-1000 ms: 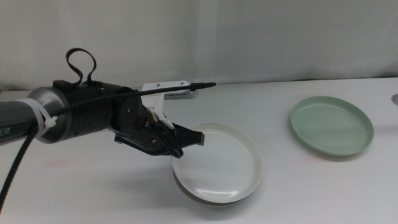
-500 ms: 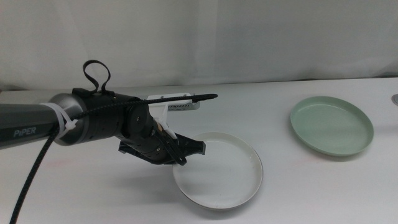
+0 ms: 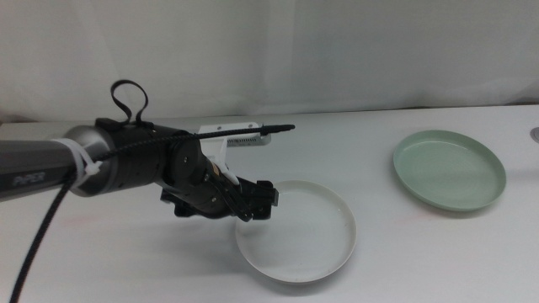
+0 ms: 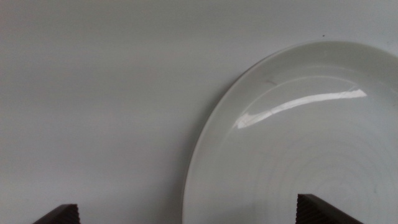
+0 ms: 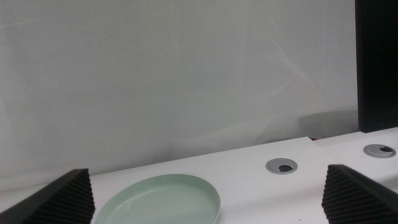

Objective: Stack the three bowls on top of each other.

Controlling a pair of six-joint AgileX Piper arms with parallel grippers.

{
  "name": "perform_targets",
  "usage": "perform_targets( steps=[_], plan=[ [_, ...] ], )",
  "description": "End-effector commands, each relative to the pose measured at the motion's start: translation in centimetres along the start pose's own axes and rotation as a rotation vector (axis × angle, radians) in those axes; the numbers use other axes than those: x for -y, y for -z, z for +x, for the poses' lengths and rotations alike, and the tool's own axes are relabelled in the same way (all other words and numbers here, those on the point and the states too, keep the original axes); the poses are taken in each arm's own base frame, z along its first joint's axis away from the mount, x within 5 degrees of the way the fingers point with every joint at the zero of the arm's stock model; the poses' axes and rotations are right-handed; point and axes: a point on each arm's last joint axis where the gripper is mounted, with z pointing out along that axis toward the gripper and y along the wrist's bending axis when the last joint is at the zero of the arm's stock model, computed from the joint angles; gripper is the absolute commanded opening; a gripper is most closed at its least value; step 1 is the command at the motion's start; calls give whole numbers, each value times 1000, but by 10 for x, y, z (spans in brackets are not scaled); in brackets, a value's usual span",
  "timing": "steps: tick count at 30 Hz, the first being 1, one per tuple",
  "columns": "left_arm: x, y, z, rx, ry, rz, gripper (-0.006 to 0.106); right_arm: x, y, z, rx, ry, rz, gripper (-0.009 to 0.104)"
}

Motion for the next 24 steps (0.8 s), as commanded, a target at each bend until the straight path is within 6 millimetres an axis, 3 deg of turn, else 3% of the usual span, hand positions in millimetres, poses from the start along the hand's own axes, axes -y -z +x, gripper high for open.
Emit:
perform_targets(
  steps=[1,5,6,9,13,16,17,18,21,24],
  plan=[
    [2,14,-6,55,-36,5,91,1,0,5,-9,7,6,103],
    [-9,55,-26,198,-52,-6,91,1,0,5,-9,7,6,103],
    [-25,82,-36,279,-43,-32,91,1,0,5,-9,7,6,103],
    [-56,130,-44,409,-10,-85,92,1,0,4,-7,7,6,103],
    [-103,192,-38,529,84,-183,92,1,0,4,-1,7,5,103],
    [-125,220,-23,581,89,-256,90,1,0,3,4,7,5,103],
    [-128,248,10,719,104,-282,69,1,0,3,4,7,5,103],
    [-126,249,20,745,92,-285,55,1,0,3,4,7,5,103],
    [-118,260,53,878,62,-284,1,1,0,3,4,7,5,103],
    [-110,270,92,998,13,-298,-1,1,0,3,4,7,5,103]
  ],
)
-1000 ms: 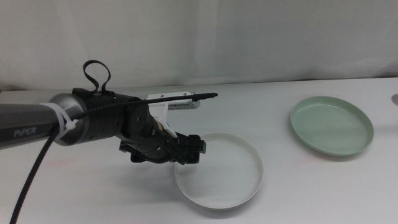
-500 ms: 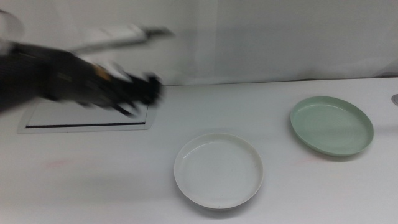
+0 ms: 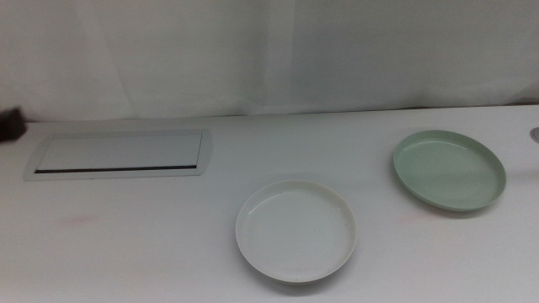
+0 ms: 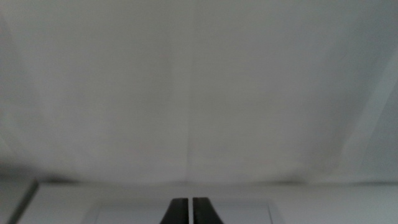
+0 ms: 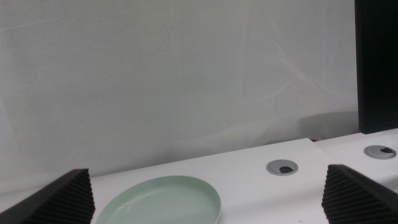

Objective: Stack the three bowls on top of each other.

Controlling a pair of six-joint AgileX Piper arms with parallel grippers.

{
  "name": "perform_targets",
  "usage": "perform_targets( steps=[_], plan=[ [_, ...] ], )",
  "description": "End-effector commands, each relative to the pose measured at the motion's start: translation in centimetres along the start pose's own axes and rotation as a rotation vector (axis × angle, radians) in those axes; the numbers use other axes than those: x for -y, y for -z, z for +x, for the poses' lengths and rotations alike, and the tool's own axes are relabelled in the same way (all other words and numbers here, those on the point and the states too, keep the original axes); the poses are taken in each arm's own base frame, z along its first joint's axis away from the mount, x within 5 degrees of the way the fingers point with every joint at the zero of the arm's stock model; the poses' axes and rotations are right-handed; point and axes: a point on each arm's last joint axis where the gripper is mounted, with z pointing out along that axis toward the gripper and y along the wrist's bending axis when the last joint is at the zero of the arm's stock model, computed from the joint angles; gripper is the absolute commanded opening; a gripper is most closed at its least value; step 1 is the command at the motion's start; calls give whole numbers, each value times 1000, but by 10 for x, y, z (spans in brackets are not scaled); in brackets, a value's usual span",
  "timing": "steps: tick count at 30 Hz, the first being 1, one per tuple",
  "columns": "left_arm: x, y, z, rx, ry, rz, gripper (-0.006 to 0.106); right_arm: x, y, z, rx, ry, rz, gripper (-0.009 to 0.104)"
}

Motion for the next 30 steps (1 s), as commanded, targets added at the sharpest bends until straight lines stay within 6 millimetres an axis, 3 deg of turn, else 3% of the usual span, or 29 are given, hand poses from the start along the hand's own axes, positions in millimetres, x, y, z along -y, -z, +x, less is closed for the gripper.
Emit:
perform_targets(
  steps=[1,5,8,16,23,30],
  plan=[
    [-1,32,15,137,-17,6,-1,1,0,4,2,11,5,103],
    [-2,66,52,256,-58,5,-1,1,0,4,2,11,5,103],
    [-4,77,86,269,-58,5,-1,1,0,3,10,11,4,103],
    [-6,77,148,249,7,14,-1,-1,1,-17,113,24,-5,103],
    [-8,66,188,146,73,15,-1,-7,2,-70,-14,75,6,103],
    [-8,65,189,127,57,12,-1,-13,-22,-141,-194,33,31,103]
  ],
)
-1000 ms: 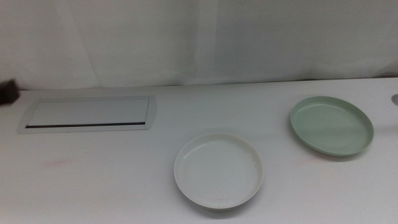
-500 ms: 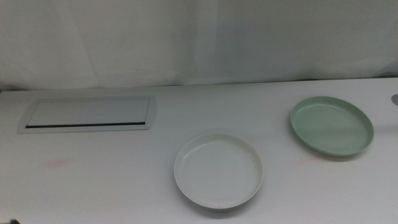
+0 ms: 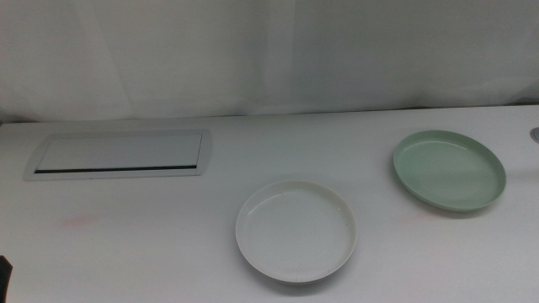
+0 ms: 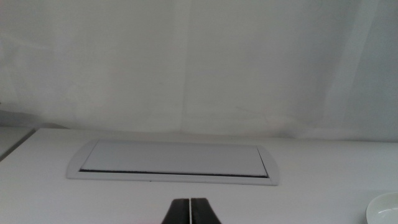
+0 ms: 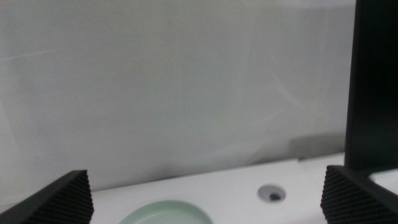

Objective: Stack the three bowls on top of each other.

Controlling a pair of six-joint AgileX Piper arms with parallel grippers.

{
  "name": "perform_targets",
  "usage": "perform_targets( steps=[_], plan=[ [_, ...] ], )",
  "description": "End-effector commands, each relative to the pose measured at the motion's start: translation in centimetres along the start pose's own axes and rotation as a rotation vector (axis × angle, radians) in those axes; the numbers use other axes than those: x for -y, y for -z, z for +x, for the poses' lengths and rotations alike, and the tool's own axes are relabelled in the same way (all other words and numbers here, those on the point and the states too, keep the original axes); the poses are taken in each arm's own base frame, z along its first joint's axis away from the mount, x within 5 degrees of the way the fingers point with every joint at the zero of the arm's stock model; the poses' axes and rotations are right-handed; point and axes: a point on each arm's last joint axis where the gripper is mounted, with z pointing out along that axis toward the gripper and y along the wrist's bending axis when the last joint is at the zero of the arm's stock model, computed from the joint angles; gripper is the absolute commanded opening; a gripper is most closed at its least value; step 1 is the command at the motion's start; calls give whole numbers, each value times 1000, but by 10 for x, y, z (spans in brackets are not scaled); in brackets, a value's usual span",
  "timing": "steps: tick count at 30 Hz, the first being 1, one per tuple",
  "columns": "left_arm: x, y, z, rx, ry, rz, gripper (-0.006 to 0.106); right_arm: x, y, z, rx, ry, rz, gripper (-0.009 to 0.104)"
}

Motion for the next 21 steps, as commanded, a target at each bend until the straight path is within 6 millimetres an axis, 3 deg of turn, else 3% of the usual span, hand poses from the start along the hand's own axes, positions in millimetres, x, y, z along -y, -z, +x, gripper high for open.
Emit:
perform_targets(
  steps=[1,6,11,16,21],
  plan=[
    [-1,-1,12,-25,12,-5,-1,0,-14,-19,-101,-47,21,103],
    [-1,-1,12,-25,12,-5,-1,0,-52,-51,-236,-39,41,103],
    [-1,-1,12,-27,12,-5,-1,0,-106,-67,-481,26,51,103],
    [-1,-1,12,-27,12,-5,-2,0,-158,-69,-613,90,37,103],
    [-1,-1,12,-27,10,-5,-3,2,-207,-49,-758,129,19,103]
  ],
)
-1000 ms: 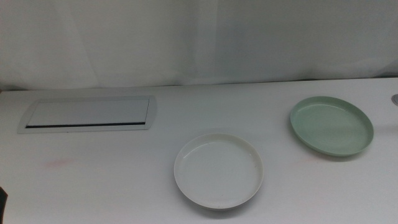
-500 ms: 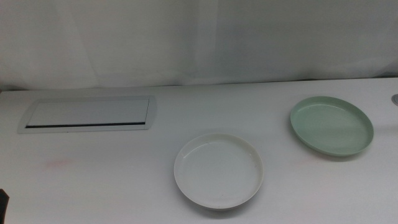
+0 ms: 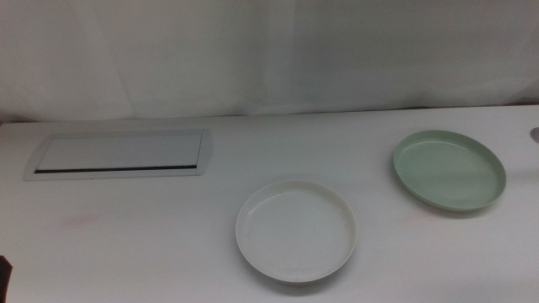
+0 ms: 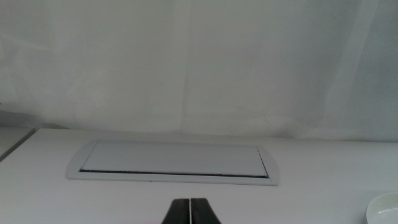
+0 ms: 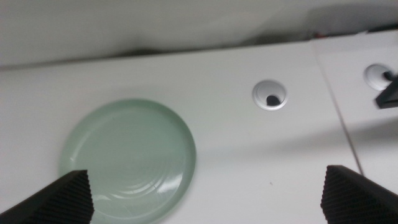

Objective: Stack the three bowls on top of each other.

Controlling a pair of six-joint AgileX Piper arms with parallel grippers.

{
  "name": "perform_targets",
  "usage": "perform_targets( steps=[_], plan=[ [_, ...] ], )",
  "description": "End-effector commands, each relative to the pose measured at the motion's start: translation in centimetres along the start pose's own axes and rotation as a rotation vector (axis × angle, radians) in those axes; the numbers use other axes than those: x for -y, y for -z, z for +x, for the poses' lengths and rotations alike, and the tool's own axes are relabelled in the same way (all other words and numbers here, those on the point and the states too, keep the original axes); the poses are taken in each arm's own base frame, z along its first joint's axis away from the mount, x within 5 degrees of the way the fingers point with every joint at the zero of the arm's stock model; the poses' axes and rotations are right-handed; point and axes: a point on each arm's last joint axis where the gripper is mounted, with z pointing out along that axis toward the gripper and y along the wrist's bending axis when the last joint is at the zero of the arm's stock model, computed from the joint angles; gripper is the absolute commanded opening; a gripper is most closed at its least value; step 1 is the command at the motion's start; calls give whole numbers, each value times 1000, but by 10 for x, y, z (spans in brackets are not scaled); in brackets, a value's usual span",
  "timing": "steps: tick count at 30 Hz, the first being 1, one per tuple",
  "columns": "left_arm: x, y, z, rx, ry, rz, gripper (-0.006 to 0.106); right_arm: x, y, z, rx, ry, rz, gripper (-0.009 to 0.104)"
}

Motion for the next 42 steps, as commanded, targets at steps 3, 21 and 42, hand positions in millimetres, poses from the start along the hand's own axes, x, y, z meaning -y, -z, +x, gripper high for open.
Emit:
perform_targets(
  steps=[3,21,42],
  plan=[
    [-1,-1,13,-28,10,-5,-3,4,-43,-1,-123,27,-29,103],
    [-1,-1,13,-28,10,-5,-3,6,-198,42,-426,37,-89,103],
    [-2,-1,15,-57,10,-8,-3,-8,-258,82,-581,132,-84,33]
  ],
)
